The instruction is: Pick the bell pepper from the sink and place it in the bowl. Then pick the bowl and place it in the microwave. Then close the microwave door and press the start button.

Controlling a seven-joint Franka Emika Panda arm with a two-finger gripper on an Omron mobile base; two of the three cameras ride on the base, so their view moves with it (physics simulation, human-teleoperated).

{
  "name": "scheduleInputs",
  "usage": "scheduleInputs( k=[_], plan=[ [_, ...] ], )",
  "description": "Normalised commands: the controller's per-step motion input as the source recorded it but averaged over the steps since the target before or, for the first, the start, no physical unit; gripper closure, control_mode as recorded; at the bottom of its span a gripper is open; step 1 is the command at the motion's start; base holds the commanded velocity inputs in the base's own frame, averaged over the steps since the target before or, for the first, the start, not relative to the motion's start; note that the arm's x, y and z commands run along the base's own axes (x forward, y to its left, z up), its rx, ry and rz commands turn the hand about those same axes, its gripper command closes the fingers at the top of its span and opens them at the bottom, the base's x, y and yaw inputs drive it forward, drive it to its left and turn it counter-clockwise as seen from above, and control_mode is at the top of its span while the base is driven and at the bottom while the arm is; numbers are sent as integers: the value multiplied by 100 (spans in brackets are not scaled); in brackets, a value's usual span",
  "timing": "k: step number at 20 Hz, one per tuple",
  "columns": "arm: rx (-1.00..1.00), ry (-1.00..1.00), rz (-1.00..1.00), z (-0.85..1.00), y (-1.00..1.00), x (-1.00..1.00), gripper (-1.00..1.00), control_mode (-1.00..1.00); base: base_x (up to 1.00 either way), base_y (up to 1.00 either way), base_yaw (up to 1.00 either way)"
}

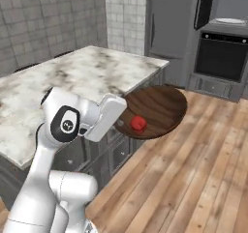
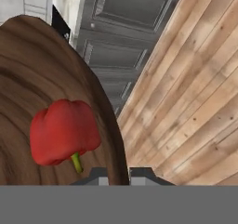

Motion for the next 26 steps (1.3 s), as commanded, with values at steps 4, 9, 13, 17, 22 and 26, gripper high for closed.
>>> scheduleInputs(
  k=[4,9,13,17,22,26],
  plan=[
    [0,0,0,0,0,0,100,100,96,-100,-16],
    [0,0,0,0,0,0,100,100,94,-100,-18],
    [0,0,0,0,0,0,100,100,100,-100,-16],
    [0,0,0,0,0,0,100,100,100,-83,-21],
    [0,0,0,0,0,0,100,100,100,-54,-24],
    [0,0,0,0,0,0,100,100,100,-23,-28]
  ],
)
